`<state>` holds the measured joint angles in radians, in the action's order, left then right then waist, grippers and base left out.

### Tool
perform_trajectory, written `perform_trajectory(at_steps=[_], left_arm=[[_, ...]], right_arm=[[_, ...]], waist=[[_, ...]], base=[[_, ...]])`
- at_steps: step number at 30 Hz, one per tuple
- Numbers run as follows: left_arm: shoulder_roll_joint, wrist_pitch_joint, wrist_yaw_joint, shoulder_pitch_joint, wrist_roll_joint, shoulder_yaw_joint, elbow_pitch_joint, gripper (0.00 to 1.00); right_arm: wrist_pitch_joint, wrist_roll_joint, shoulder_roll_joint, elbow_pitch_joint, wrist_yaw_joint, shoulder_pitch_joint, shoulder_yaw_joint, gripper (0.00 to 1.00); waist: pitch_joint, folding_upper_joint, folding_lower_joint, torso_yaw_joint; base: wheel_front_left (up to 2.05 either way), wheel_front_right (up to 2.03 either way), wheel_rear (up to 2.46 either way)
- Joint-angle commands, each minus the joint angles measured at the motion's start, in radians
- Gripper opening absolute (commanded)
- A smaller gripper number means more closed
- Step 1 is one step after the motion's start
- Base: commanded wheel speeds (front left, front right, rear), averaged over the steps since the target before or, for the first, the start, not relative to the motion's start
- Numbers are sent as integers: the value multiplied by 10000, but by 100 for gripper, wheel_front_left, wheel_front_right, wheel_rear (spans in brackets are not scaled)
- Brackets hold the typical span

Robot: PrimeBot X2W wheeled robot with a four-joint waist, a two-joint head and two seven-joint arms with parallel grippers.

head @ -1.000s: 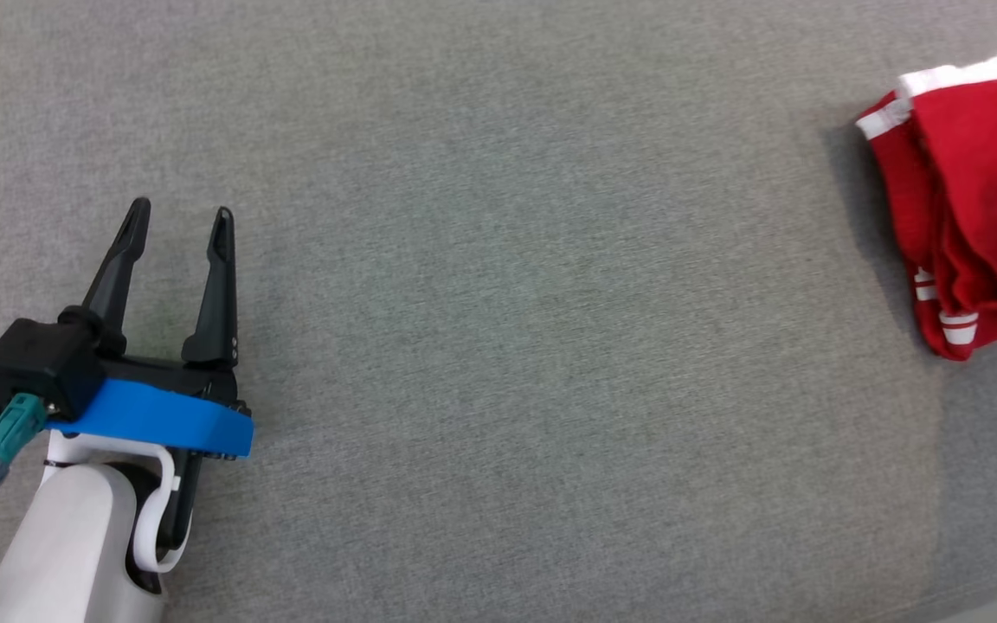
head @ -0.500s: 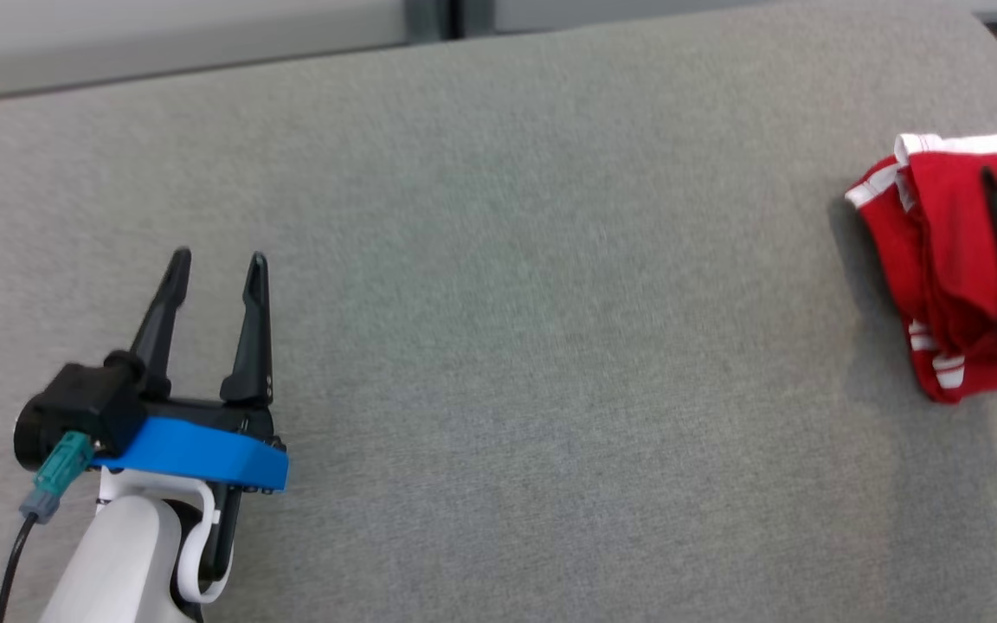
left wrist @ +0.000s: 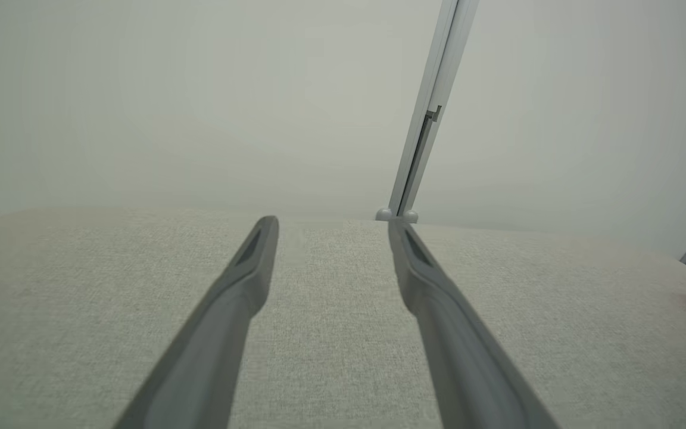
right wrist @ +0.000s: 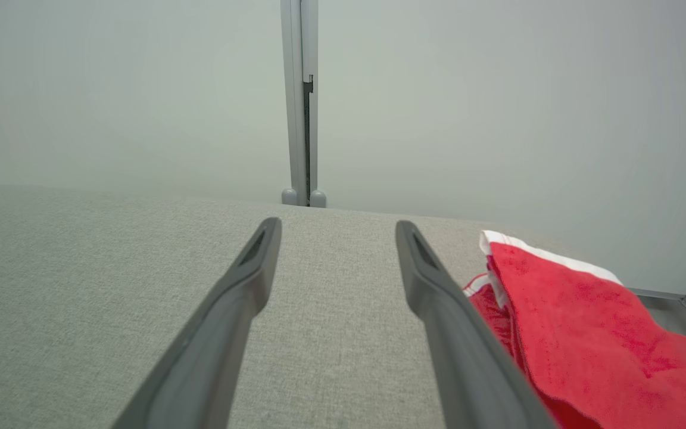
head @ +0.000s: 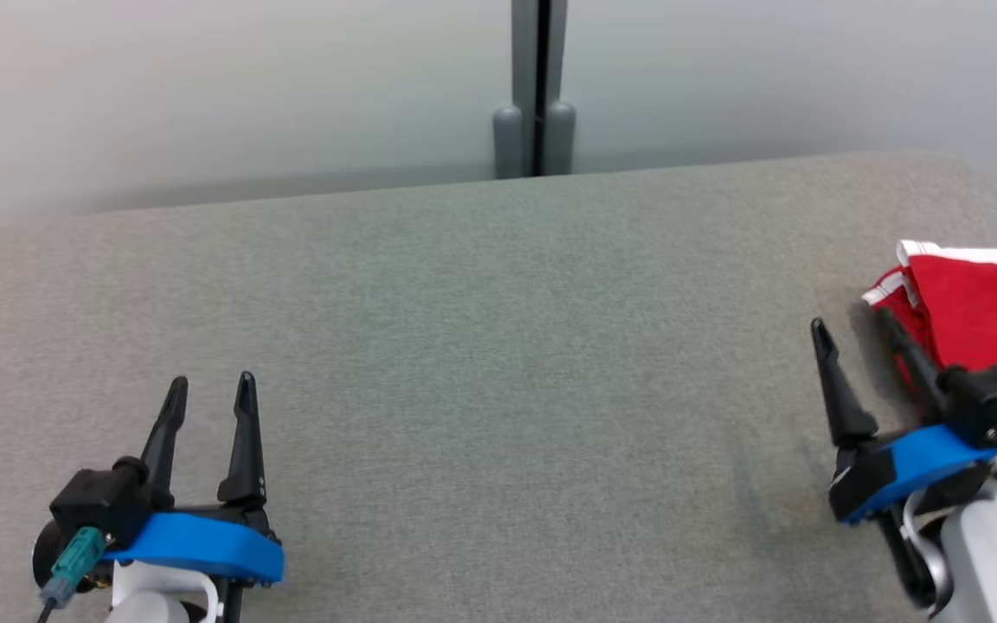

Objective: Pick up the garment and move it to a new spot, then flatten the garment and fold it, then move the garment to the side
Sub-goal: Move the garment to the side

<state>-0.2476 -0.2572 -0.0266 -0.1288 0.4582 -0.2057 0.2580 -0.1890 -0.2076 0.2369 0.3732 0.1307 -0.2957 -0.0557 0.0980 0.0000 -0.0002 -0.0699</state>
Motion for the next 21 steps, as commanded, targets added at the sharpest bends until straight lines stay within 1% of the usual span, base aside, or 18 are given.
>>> perform_trajectory(at_steps=[1,7,13,21], left_arm=[[52,-41,-17,75,33,36,69,100],[253,-77,-46,462,94,255,345,100],[428,-80,-89,762,-18,425,343,100],[468,-83,-172,936,-191,510,341,100]], right_arm=[[42,101,-84,-112,4,241,31,100],[343,587,-844,-700,4,951,179,100],[675,808,-1124,-1185,4,1471,437,100],[1033,893,-1307,-1765,5,1897,766,100]], waist=[[-69,0,2,91],[-580,0,2,519],[-878,0,2,722],[-947,0,2,619]], base=[[0,0,0],[0,0,0],[0,0,0],[0,0,0]])
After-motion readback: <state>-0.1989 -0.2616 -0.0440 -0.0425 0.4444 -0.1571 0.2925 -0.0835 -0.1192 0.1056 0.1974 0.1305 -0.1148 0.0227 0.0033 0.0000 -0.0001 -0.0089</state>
